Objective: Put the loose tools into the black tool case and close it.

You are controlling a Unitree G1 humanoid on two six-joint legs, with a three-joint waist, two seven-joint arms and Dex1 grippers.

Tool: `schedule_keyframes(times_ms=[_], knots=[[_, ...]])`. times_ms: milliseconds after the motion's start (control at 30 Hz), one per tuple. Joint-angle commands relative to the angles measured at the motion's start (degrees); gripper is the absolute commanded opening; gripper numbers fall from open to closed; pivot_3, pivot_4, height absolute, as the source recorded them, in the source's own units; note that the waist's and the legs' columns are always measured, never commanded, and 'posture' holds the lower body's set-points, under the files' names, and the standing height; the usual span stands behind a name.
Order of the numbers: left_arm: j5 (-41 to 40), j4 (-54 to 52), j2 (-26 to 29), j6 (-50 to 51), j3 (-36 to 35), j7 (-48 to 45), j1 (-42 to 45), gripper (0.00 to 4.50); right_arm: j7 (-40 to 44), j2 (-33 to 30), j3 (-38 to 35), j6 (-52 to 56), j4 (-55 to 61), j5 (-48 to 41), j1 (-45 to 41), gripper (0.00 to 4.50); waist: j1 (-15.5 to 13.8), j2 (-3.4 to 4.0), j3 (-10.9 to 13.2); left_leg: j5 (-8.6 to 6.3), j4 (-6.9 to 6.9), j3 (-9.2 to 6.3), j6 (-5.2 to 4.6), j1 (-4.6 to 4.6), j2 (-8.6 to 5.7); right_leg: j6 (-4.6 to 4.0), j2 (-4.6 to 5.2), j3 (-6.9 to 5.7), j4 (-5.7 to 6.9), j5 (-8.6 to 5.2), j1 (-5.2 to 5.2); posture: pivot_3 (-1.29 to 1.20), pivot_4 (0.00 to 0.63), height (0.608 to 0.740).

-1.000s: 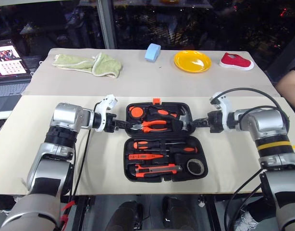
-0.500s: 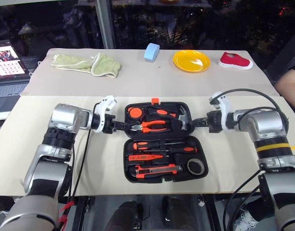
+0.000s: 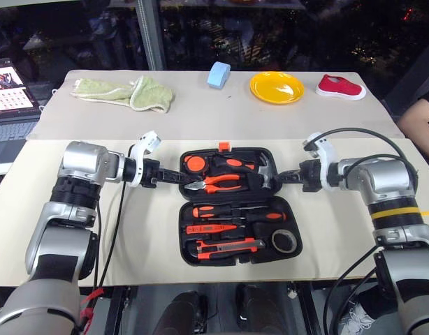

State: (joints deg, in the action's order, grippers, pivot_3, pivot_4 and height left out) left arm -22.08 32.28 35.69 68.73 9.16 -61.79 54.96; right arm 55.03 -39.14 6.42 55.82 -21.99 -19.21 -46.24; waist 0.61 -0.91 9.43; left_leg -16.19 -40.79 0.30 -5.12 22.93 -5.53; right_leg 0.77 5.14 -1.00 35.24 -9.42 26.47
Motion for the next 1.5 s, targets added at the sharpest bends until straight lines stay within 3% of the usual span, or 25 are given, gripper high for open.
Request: schedule_keyframes(times_ms=[33,67,300,400,467,900,1067,1233,1500], knots=[[0.1,-0.7,-1.3,-0.5,-0.4,1.1,0.6,3.95,0.8,0.0,-0.6,-1.4,0.7,0.2,-1.9,0.00,0.0,0.00,0.0,-0.01,0.00,0.00,0.01,-0.01,0.00,0.00,0.00,0.00,0.00,0.00,0.00,0.00,0.150,0.732],[0.2,-0.5,-1.8,-0.6,-0.4,1.5,0.6,3.81,0.8,0.1,-0.5,-1.4,0.6,0.2,-2.0,0.00,0.0,0.00,0.0,0.00,0.00,0.00,0.01,-0.01,0.00,0.00,0.00,0.01,0.00,0.00,0.00,0.00,0.150,0.732],[0.6,1.4,-3.4,-1.1,-2.3,3.6,0.7,1.22,1.1,-0.1,-0.3,-1.5,0.8,0.5,-2.0,0.00,0.0,0.00,0.0,0.00,0.00,0.00,0.01,-0.02,0.00,0.00,0.00,0.02,0.03,0.00,0.01,0.00,0.150,0.732],[0.6,1.6,-3.4,-0.9,-2.6,3.8,0.7,0.31,1.3,0.0,-0.4,-1.5,0.9,0.7,-2.0,0.00,0.0,0.01,0.0,-0.01,-0.05,0.00,0.03,-0.08,-0.01,0.00,0.03,0.02,0.01,0.00,-0.10,0.00,0.150,0.732],[0.4,1.0,-3.5,-0.4,-2.6,3.7,0.3,0.09,1.3,-0.1,-0.5,-1.5,1.0,0.8,-1.8,0.00,0.0,0.01,0.0,-0.02,-0.04,0.01,0.04,-0.12,-0.01,0.00,0.04,0.04,0.05,0.00,-0.13,0.00,0.150,0.732],[-1.7,-9.1,-4.1,-0.6,-0.9,1.9,-4.2,0.00,-1.4,1.9,-5.2,-4.9,4.6,-0.9,-1.4,0.00,0.1,0.01,0.0,0.02,-0.05,0.01,0.09,-0.11,-0.02,-0.05,0.04,0.13,0.59,0.02,-0.01,0.00,0.150,0.732],[-2.2,-15.2,-7.7,-5.7,-6.8,7.6,-6.0,0.00,-5.4,3.6,-10.0,-5.5,12.6,-2.6,1.2,0.00,-0.5,0.01,0.0,0.03,-0.05,0.01,0.09,0.06,-0.02,-0.05,0.04,0.12,0.63,0.03,0.21,0.00,0.150,0.732],[-0.5,-25.6,-12.6,-17.7,-9.8,14.2,-10.7,0.00,-9.7,5.6,-11.6,-14.7,23.6,-0.4,8.9,0.00,-1.3,0.01,0.0,0.03,-0.10,0.01,0.12,0.26,-0.09,-0.05,0.08,0.11,0.61,0.03,0.39,0.00,0.150,0.732],[2.9,-31.9,-15.6,-32.8,-10.0,18.1,-16.8,0.00,-16.0,9.7,-12.1,-28.7,26.1,5.4,16.9,0.00,-1.1,0.01,0.0,0.10,-0.07,0.08,0.21,0.25,-0.16,-0.05,0.05,0.12,0.56,0.03,0.51,0.00,0.150,0.732]])
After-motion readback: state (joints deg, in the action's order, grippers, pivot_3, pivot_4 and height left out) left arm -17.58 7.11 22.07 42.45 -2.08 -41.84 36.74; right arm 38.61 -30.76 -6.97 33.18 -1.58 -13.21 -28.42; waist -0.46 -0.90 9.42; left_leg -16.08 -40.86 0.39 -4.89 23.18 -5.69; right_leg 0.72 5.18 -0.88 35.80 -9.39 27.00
